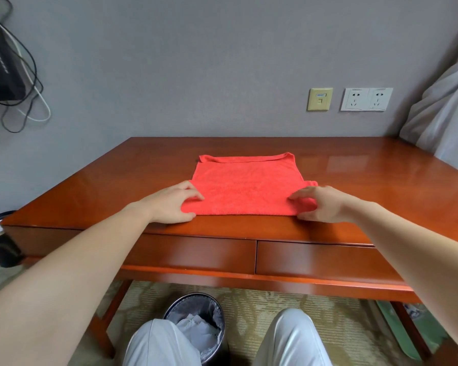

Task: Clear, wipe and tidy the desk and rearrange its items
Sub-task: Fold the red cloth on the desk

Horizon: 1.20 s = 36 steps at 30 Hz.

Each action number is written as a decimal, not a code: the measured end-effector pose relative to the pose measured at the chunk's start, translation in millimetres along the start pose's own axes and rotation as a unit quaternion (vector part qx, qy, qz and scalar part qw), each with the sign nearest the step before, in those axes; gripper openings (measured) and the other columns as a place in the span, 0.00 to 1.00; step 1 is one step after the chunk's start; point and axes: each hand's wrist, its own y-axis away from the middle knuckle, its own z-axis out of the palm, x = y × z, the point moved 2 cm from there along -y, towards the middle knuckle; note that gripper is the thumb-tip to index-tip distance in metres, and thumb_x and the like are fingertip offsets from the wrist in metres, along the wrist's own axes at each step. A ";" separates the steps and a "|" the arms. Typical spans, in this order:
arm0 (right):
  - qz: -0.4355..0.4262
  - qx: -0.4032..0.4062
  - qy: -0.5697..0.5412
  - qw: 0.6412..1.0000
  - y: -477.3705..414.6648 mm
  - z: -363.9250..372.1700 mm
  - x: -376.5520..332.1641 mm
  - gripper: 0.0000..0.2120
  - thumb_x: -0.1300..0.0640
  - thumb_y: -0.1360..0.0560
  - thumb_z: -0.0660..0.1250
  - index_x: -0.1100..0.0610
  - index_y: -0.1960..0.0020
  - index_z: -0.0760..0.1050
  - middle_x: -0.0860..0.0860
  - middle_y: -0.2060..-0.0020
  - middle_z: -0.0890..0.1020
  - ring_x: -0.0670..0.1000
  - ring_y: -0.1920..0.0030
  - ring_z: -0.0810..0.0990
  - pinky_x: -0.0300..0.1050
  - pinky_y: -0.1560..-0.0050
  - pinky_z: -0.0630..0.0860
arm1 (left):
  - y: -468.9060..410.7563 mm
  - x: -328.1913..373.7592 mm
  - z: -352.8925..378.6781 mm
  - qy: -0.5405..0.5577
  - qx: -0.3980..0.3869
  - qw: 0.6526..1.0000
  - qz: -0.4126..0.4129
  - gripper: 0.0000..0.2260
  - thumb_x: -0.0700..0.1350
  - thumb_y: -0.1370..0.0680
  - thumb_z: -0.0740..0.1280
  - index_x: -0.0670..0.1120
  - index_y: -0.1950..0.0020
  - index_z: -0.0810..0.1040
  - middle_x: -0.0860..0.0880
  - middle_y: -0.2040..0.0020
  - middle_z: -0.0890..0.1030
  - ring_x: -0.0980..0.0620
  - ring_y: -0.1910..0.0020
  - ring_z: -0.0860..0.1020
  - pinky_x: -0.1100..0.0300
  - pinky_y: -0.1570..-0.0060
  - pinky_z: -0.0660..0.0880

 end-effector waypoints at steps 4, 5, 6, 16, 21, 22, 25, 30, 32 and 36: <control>0.025 0.025 0.097 0.995 16.8 -2.2 -1.8 0.22 0.55 0.26 0.64 0.43 0.33 0.72 0.50 0.38 0.74 0.57 0.40 0.76 0.49 0.44 0.74 | 14.8 3.5 0.9 -0.088 0.014 0.996 -0.019 0.20 0.46 0.20 0.63 0.57 0.28 0.71 0.54 0.29 0.71 0.52 0.32 0.72 0.54 0.34 0.71; 0.032 0.034 0.123 0.991 19.6 -1.1 -4.9 0.21 0.56 0.26 0.63 0.44 0.34 0.72 0.50 0.38 0.74 0.58 0.41 0.76 0.48 0.48 0.74 | 16.1 6.9 2.7 -0.104 0.031 0.994 -0.022 0.19 0.44 0.19 0.62 0.56 0.28 0.73 0.53 0.29 0.72 0.51 0.32 0.73 0.52 0.34 0.71; 0.034 0.045 0.145 0.988 21.6 -0.5 -8.6 0.20 0.58 0.25 0.62 0.44 0.34 0.73 0.51 0.38 0.75 0.59 0.42 0.77 0.48 0.50 0.74 | 17.4 10.1 4.0 -0.115 0.048 0.992 -0.028 0.18 0.44 0.19 0.61 0.55 0.29 0.74 0.51 0.29 0.74 0.50 0.33 0.74 0.51 0.34 0.72; 0.026 -0.050 0.091 0.994 52.1 -23.2 -28.1 0.12 0.56 0.28 0.64 0.41 0.50 0.78 0.47 0.52 0.82 0.54 0.53 0.79 0.47 0.52 0.79 | 54.6 31.7 -25.4 -0.110 -0.012 0.993 -0.049 0.13 0.47 0.23 0.65 0.56 0.40 0.81 0.54 0.40 0.80 0.50 0.43 0.77 0.53 0.47 0.75; 0.032 -0.090 0.055 0.994 56.6 -33.3 -28.4 0.11 0.56 0.27 0.66 0.45 0.49 0.83 0.48 0.50 0.84 0.51 0.52 0.81 0.49 0.45 0.78 | 69.2 36.2 -34.6 -0.046 0.015 0.997 -0.065 0.06 0.48 0.23 0.66 0.55 0.49 0.80 0.56 0.48 0.79 0.54 0.51 0.76 0.56 0.54 0.71; 0.036 -0.084 0.046 0.995 55.0 -35.4 -28.2 0.11 0.56 0.27 0.66 0.45 0.49 0.82 0.48 0.50 0.84 0.51 0.50 0.81 0.49 0.44 0.78 | 70.2 36.1 -36.4 -0.033 0.023 0.997 -0.067 0.05 0.48 0.23 0.66 0.54 0.49 0.81 0.56 0.49 0.78 0.54 0.51 0.76 0.57 0.55 0.72; 0.052 -0.052 0.017 0.997 47.7 -42.7 -27.9 0.12 0.58 0.25 0.65 0.45 0.47 0.81 0.47 0.51 0.82 0.51 0.51 0.79 0.44 0.48 0.75 | 65.3 31.9 -40.9 0.006 0.046 0.996 -0.077 0.05 0.46 0.23 0.65 0.54 0.53 0.80 0.55 0.54 0.79 0.54 0.53 0.78 0.56 0.57 0.74; 0.073 -0.006 -0.012 0.997 25.2 -55.4 -19.0 0.14 0.58 0.24 0.64 0.48 0.42 0.81 0.48 0.51 0.81 0.52 0.50 0.78 0.40 0.51 0.71 | 37.6 27.1 -47.4 0.055 0.089 0.990 -0.090 0.08 0.44 0.22 0.64 0.52 0.59 0.79 0.52 0.60 0.79 0.53 0.60 0.77 0.58 0.64 0.70; 0.079 0.008 -0.027 0.996 11.2 -58.5 -12.7 0.14 0.58 0.24 0.64 0.48 0.42 0.81 0.48 0.50 0.82 0.52 0.49 0.79 0.42 0.50 0.73 | 21.8 20.4 -50.6 0.081 0.108 0.986 -0.099 0.09 0.44 0.21 0.63 0.52 0.59 0.80 0.52 0.59 0.80 0.52 0.58 0.78 0.57 0.62 0.71; 0.085 0.031 -0.045 0.995 -20.0 -62.0 -1.9 0.12 0.58 0.24 0.64 0.48 0.45 0.82 0.50 0.52 0.83 0.54 0.50 0.78 0.43 0.52 0.72 | -14.9 0.9 -54.5 0.095 0.119 0.981 -0.119 0.09 0.45 0.21 0.63 0.54 0.57 0.80 0.55 0.55 0.80 0.54 0.55 0.78 0.56 0.57 0.73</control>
